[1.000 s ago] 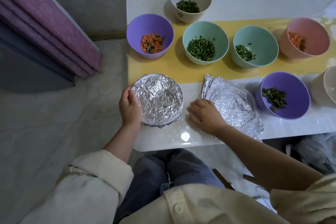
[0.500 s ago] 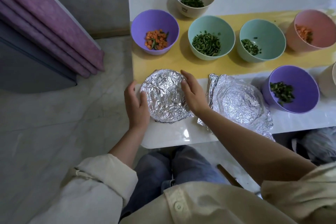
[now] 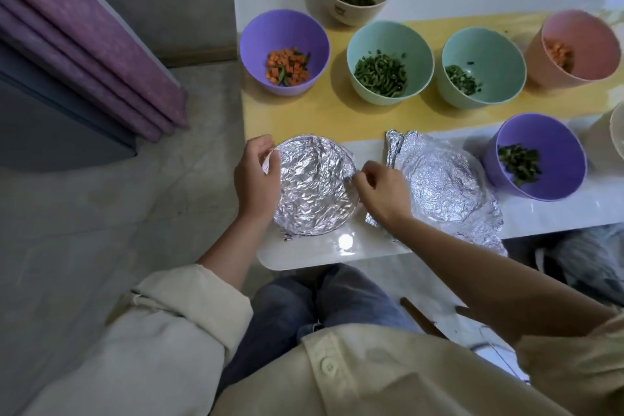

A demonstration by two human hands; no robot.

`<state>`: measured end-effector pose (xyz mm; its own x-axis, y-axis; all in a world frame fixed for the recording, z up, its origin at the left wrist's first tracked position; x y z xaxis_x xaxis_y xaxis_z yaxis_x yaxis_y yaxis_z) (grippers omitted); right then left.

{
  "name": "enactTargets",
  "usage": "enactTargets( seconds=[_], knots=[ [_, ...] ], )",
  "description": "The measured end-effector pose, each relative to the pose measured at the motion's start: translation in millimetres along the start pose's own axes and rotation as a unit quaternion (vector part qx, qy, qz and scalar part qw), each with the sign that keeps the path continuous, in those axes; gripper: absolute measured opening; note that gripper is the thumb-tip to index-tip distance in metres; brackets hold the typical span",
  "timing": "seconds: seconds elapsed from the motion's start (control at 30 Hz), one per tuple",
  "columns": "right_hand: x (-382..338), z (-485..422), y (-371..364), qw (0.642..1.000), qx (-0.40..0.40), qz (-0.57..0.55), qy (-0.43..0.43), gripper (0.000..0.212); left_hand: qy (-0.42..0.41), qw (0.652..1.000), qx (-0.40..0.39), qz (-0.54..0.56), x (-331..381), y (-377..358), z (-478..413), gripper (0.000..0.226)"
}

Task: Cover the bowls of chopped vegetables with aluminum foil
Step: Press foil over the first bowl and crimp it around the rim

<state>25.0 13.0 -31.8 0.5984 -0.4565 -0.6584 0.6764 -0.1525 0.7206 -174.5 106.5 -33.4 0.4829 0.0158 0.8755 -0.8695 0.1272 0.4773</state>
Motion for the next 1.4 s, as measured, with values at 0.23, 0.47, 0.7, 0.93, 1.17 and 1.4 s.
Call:
enactTargets(
  seconds=[0.23,0.47,0.7,0.93,1.17,1.4],
  knots=[
    [-21.1,-27.4,2.2,0.992,0.044,-0.110,0.039,0.015,-0.068,0.990,0.051,-0.115,-8.4,-13.2,27.4,0.045],
    [-29.7,-44.7,-24.1,0.984,-0.076,-0.155,0.043,0.025,0.095,0.992,0.086,0.019,-12.0,-22.7,36.6,0.035],
    [-25.8,-46.3,-28.3,0.974,-0.103,-0.203,0.013,0.027,0.129,0.981,0.108,0.093,-12.9,-22.7,33.2,0.037],
    [-23.2,-50.0,-19.2,0.970,-0.011,-0.241,-0.017,0.024,0.085,0.993,-0.024,0.079,2.2,-20.7,-6.7,0.033],
    [-13.9,-50.0,-10.3,0.973,0.014,-0.223,-0.061,0.023,0.170,0.978,-0.107,0.056,3.8,-27.8,-16.5,0.041],
    [-65.2,-15.2,5.6,0.942,0.007,0.021,0.336,0.030,0.157,0.982,0.100,-0.045,1.9,-1.9,29.0,0.018]
  ],
)
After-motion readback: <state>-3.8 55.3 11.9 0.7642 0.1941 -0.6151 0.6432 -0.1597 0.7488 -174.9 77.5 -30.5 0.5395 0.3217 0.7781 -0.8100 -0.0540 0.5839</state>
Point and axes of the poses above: each hand's wrist, its own z-axis away from the middle knuckle, its own y-axis out of the back of the hand, x = y × z, the point moved 2 cm from there along -z, towards the middle knuckle, and after that the axes turned 3 degrees about -x, right-handed, at the moved point
